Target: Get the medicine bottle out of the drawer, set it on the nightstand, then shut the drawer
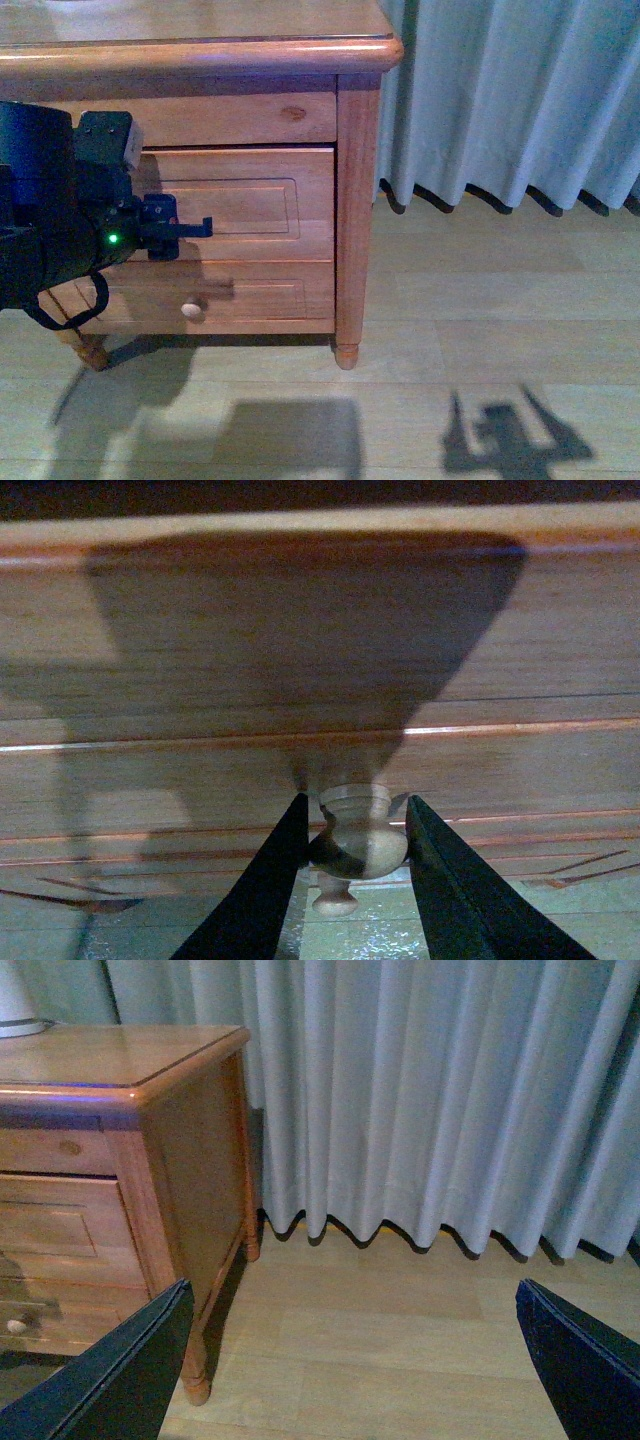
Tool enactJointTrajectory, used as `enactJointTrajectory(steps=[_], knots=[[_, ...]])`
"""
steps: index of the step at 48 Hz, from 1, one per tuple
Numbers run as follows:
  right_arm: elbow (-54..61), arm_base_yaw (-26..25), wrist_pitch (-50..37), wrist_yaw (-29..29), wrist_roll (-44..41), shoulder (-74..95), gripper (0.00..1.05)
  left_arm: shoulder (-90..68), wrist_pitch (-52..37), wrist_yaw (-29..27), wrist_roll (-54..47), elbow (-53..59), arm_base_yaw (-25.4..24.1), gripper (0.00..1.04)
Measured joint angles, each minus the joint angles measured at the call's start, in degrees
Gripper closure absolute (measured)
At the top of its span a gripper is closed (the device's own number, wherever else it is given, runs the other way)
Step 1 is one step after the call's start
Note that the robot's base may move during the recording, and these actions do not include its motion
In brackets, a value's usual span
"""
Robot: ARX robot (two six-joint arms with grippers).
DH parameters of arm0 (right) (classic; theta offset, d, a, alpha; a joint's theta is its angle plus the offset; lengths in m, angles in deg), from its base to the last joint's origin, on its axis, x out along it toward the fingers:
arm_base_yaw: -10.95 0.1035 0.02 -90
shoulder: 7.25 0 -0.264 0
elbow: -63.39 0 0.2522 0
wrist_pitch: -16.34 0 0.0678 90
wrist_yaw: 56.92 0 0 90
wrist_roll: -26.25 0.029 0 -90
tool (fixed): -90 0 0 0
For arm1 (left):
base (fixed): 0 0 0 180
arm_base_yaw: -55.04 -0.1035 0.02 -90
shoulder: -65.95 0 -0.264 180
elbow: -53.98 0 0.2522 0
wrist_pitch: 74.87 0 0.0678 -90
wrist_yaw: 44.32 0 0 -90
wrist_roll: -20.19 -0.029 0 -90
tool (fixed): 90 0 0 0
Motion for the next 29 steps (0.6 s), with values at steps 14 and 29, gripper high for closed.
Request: enactJointTrajectory(steps=[14,29], knots=[[0.0,0.0,0.0,0.0,0.0,0.0,0.07,0.42,-1.92,-0.17,-0.17,2.47,-0.35,0.79],[0.0,0.0,0.0,0.0,0.0,0.0,0.07,6.54,-6.58,-0.57,0.52,15.43,0.0,0.79]])
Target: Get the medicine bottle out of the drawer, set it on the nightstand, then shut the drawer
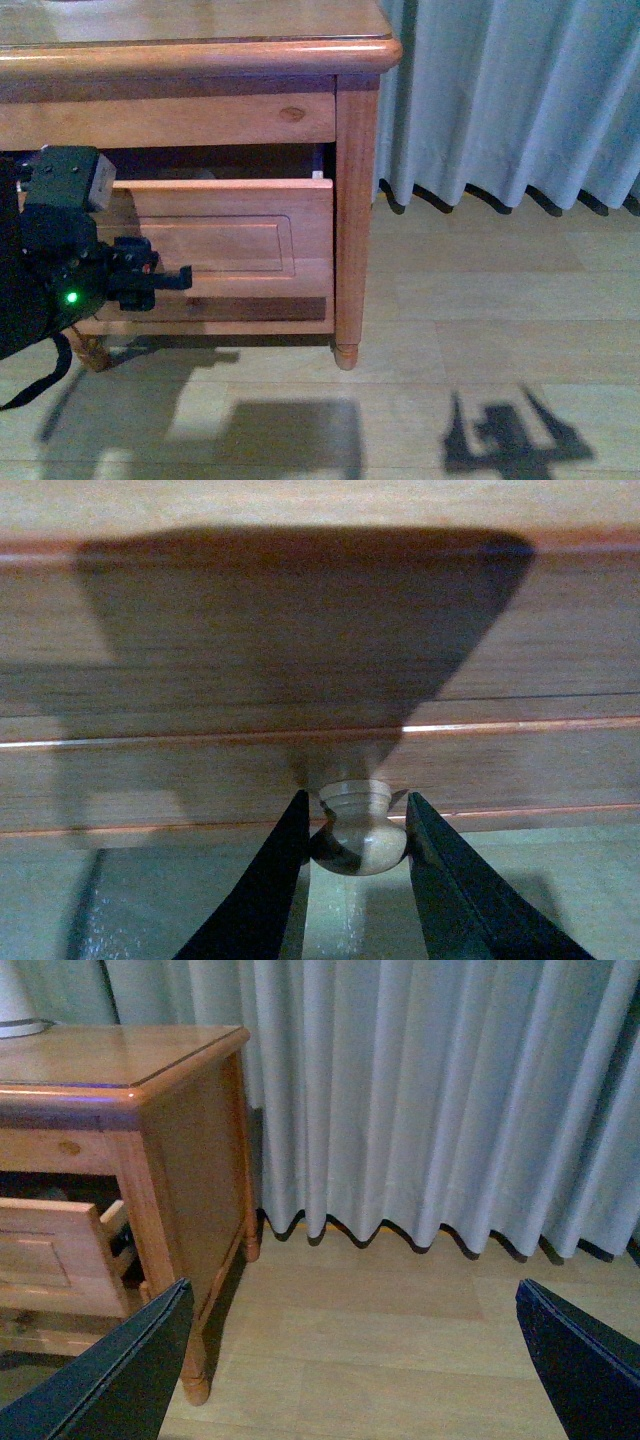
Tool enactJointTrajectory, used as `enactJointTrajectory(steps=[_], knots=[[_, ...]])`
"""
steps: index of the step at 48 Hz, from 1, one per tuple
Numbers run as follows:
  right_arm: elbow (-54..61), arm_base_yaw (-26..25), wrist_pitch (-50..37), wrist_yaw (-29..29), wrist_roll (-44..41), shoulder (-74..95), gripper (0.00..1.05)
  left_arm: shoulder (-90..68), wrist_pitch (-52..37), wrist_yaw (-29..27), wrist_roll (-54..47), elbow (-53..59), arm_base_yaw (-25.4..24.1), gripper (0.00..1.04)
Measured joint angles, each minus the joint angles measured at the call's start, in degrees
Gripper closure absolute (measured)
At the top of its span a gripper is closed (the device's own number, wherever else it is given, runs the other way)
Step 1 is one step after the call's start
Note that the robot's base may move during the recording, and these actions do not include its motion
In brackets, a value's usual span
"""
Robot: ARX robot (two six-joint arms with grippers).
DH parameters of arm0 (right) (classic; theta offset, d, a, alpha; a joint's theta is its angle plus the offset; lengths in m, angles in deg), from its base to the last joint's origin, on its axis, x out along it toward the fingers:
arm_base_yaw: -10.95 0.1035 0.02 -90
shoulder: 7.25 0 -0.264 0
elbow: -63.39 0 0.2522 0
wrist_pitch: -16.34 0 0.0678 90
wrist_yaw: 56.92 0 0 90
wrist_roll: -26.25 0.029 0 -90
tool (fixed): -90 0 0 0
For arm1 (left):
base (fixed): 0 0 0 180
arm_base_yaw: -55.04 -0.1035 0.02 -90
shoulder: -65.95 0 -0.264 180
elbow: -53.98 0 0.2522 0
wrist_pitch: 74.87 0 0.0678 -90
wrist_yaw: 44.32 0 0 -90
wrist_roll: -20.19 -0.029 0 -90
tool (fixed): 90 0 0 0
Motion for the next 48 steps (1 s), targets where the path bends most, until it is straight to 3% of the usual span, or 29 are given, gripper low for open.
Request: enactJointTrajectory(steps=[16,37,48], knots=[[0.0,0.0,0.0,0.0,0.0,0.0,0.07,11.8,0.61,-1.73,1.49,16.57,2.71,0.79],[0.0,0.0,0.0,0.0,0.0,0.0,0.07,19.06,1.7,-4.68,4.28,24.57,5.38,0.79],[0.0,0.0,0.0,0.0,0.0,0.0,0.07,18.99,-3.85,-9.7,6.62,28.89,8.41,0.79]])
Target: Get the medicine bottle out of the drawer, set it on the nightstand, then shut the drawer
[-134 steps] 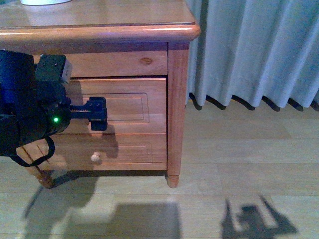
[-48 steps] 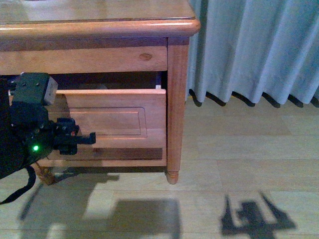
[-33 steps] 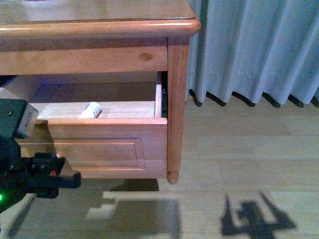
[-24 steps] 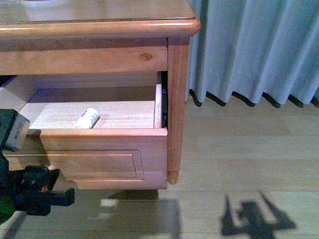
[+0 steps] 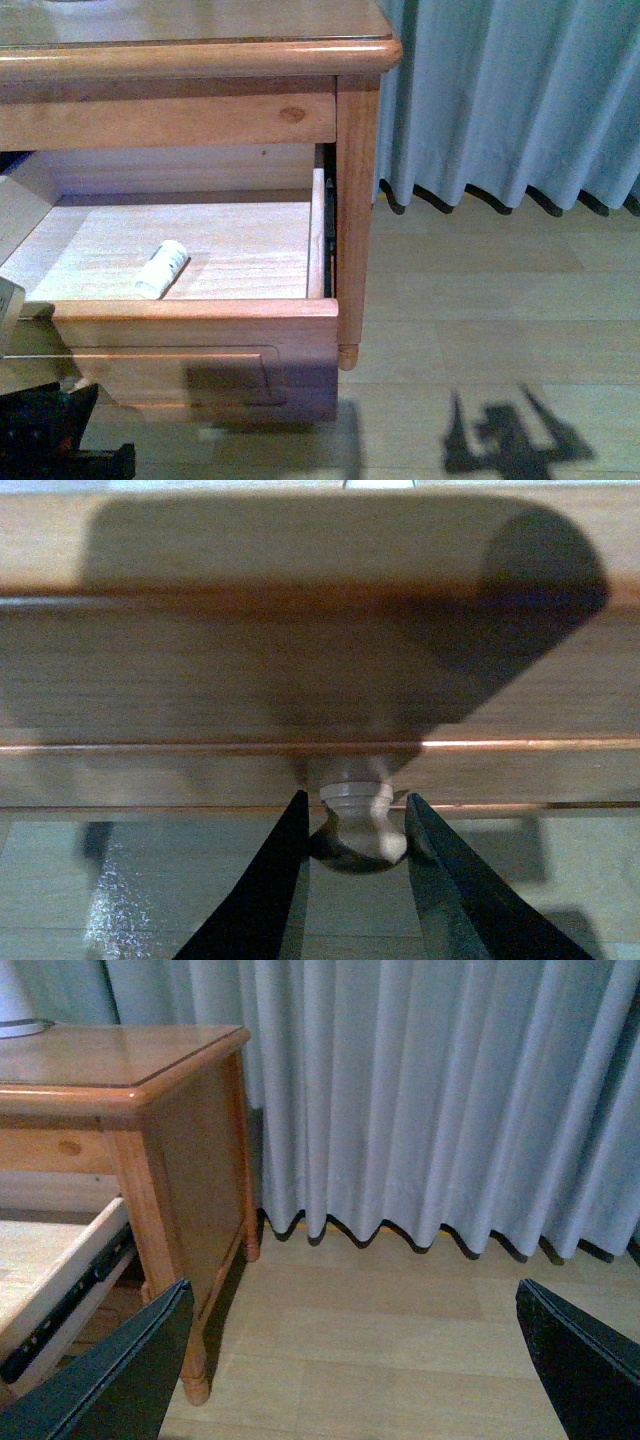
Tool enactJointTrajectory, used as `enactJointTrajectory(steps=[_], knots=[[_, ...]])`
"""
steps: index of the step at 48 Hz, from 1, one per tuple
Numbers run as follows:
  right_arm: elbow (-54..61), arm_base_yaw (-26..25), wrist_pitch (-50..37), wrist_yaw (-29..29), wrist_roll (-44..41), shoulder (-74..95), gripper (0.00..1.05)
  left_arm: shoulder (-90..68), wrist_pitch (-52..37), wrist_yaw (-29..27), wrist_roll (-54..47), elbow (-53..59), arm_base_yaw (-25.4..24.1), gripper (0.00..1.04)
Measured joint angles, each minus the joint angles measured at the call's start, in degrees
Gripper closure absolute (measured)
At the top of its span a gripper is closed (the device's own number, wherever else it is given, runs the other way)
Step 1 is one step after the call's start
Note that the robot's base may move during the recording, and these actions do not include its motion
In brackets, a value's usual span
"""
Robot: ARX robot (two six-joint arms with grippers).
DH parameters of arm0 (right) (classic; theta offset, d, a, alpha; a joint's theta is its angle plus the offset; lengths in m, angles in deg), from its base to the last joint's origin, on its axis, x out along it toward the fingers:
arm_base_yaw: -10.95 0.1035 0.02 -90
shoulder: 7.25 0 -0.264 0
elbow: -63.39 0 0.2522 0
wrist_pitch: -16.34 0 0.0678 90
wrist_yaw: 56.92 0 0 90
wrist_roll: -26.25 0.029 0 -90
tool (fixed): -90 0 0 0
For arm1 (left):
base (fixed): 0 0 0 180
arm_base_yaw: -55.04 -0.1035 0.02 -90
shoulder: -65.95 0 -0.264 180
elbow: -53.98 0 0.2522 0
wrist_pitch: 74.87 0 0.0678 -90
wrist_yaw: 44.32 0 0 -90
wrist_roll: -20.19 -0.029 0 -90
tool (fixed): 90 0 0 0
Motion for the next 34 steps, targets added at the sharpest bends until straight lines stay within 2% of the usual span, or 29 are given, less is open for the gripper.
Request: enactJointTrajectory(steps=[10,23,25,26,34], knots=[[0.0,0.0,0.0,0.0,0.0,0.0,0.07,-1.05,-4.28,-4.0,2.78,4.24,3.72,0.79],[0.0,0.0,0.0,0.0,0.0,0.0,0.07,2.08,-1.73,-1.97,4.37,5.6,3.56,0.79],[0.0,0.0,0.0,0.0,0.0,0.0,0.07,2.78,-1.11,-1.31,4.48,5.6,3.02,0.75],[0.0,0.0,0.0,0.0,0.0,0.0,0.07,3.5,-0.33,-0.68,4.68,5.73,2.43,0.69],[0.0,0.0,0.0,0.0,0.0,0.0,0.07,8.7,4.83,1.46,4.74,7.82,-0.24,0.43]])
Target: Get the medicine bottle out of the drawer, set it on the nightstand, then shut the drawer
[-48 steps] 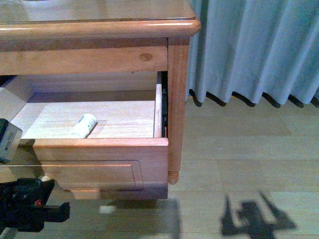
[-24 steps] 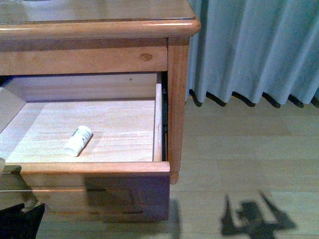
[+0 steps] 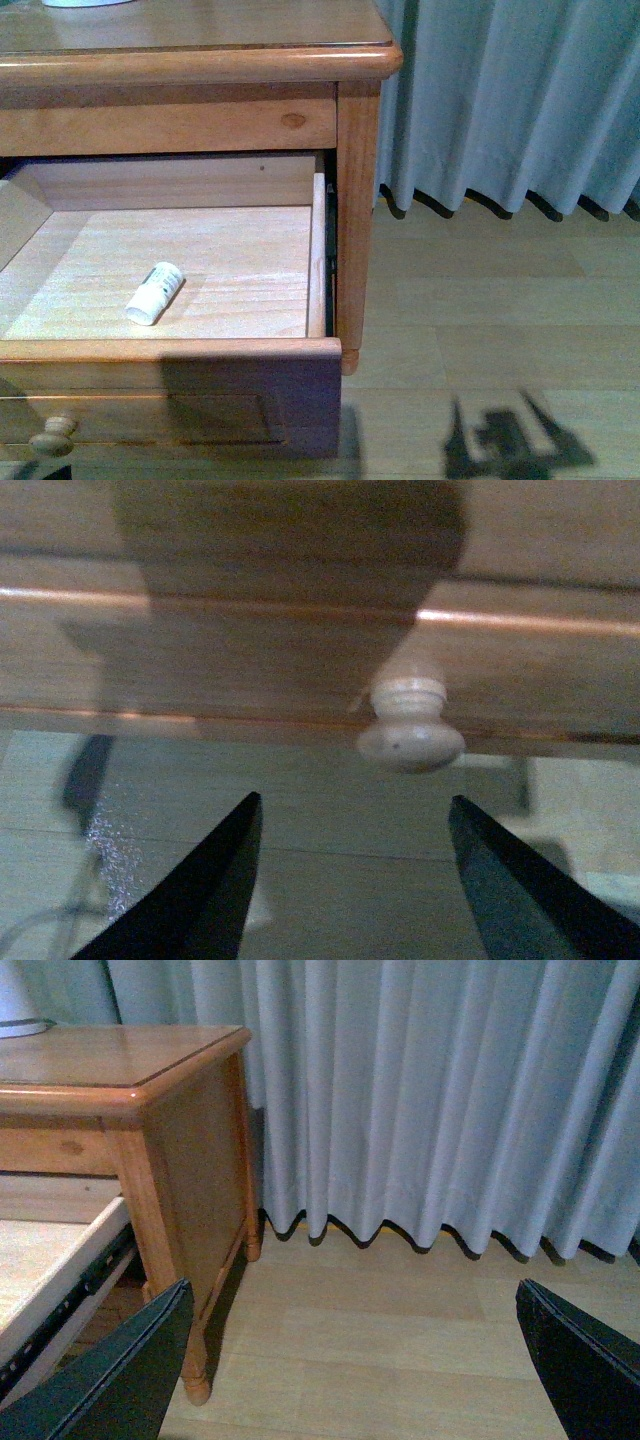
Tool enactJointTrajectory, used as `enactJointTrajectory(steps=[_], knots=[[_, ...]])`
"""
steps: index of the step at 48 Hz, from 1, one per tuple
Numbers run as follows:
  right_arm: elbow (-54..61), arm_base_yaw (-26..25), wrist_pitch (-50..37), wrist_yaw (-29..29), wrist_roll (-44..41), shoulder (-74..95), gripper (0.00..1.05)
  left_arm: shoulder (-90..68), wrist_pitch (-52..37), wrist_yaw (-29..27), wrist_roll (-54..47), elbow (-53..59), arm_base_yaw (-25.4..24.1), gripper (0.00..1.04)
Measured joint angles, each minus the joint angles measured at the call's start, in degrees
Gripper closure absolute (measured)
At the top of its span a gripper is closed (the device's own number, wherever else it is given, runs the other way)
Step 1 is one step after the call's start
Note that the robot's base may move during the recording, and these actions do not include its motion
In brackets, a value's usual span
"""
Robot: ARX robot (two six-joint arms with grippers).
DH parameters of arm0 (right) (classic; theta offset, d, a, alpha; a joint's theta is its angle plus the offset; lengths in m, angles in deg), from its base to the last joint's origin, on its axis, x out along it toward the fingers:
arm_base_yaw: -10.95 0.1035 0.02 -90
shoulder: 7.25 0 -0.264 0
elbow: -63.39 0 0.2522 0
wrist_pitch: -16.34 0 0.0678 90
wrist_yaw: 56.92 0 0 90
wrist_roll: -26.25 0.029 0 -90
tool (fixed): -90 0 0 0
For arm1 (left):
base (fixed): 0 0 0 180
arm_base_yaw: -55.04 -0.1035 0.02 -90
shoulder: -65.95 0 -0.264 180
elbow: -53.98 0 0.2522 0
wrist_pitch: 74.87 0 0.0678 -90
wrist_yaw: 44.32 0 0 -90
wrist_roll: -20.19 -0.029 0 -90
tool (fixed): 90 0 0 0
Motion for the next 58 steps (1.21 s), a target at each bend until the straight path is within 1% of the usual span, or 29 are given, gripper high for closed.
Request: enactJointTrajectory(steps=[4,5,7,10,11,12,15,17,19,25,30,31,33,34,36,37,38,40,42,44,45,47,50,53,55,58], knots=[[0.0,0.0,0.0,0.0,0.0,0.0,0.07,3.72,2.62,0.74,-0.04,0.0,-0.85,0.32],[0.0,0.0,0.0,0.0,0.0,0.0,0.07,5.79,4.37,1.11,-0.09,0.02,-1.16,0.27],[0.0,0.0,0.0,0.0,0.0,0.0,0.07,8.79,6.95,1.55,-0.2,0.02,-1.57,0.2],[0.0,0.0,0.0,0.0,0.0,0.0,0.07,12.28,10.21,2.73,-0.22,0.02,-2.23,0.13],[0.0,0.0,0.0,0.0,0.0,0.0,0.07,15.15,12.98,4.0,-0.2,0.0,-2.86,0.08],[0.0,0.0,0.0,0.0,0.0,0.0,0.07,17.11,14.93,4.98,-0.2,-0.04,-3.37,0.05],[0.0,0.0,0.0,0.0,0.0,0.0,0.07,25.31,23.37,8.57,0.11,-0.63,-5.4,0.07],[0.0,0.0,0.0,0.0,0.0,0.0,0.07,30.69,28.39,10.93,0.61,-1.49,-6.69,0.06],[0.0,0.0,0.0,0.0,0.0,0.0,0.07,34.91,32.13,11.74,0.48,-2.47,-7.39,0.06],[0.0,0.0,0.0,0.0,0.0,0.0,0.07,44.13,40.3,15.32,0.92,-5.97,-9.7,0.06],[0.0,0.0,0.0,0.0,0.0,0.0,0.07,49.37,45.22,17.16,0.9,-8.85,-11.63,0.06],[0.0,0.0,0.0,0.0,0.0,0.0,0.07,49.83,43.98,15.67,0.2,-8.79,-11.61,0.08],[0.0,0.0,0.0,0.0,0.0,0.0,0.07,50.62,35.26,10.19,-2.62,-6.62,-10.93,0.15],[0.0,0.0,0.0,0.0,0.0,0.0,0.07,50.71,33.14,9.07,-2.99,-6.03,-10.91,0.16],[0.0,0.0,0.0,0.0,0.0,0.0,0.07,51.41,25.0,5.66,-5.57,-3.3,-10.84,0.23],[0.0,0.0,0.0,0.0,0.0,0.0,0.07,51.87,22.1,4.85,-6.49,-2.21,-10.88,0.27],[0.0,0.0,0.0,-0.02,0.0,0.0,0.07,52.15,20.72,4.7,-7.1,-1.73,-10.93,0.29],[0.0,0.0,0.0,-0.02,0.0,0.0,0.07,53.48,17.59,4.55,-8.31,-0.68,-11.26,0.36],[0.0,0.0,0.0,0.0,0.0,0.0,0.07,55.01,17.29,6.43,-9.11,-0.39,-12.41,0.43],[0.0,0.0,0.0,0.0,0.0,0.0,0.07,56.87,17.81,9.05,-9.92,0.11,-14.91,0.51],[0.0,0.0,0.0,-0.02,0.0,0.0,0.07,57.44,18.23,9.16,-10.19,0.28,-15.52,0.55],[0.0,0.0,0.0,-0.02,0.0,0.0,0.07,59.06,19.61,9.14,-10.51,0.85,-16.55,0.66],[0.0,0.0,0.0,0.0,0.0,0.0,0.07,60.26,18.45,9.53,-10.82,2.89,-16.63,0.82],[0.0,0.0,0.0,-0.02,0.0,0.0,0.07,62.01,20.13,9.53,-10.99,3.45,-16.66,0.96],[0.0,0.0,0.0,0.02,0.0,0.0,0.07,63.47,21.29,9.53,-10.95,3.45,-16.68,1.02],[0.0,0.0,0.0,-0.02,0.0,0.0,0.07,65.64,23.1,9.53,-11.1,3.45,-16.7,1.01]])
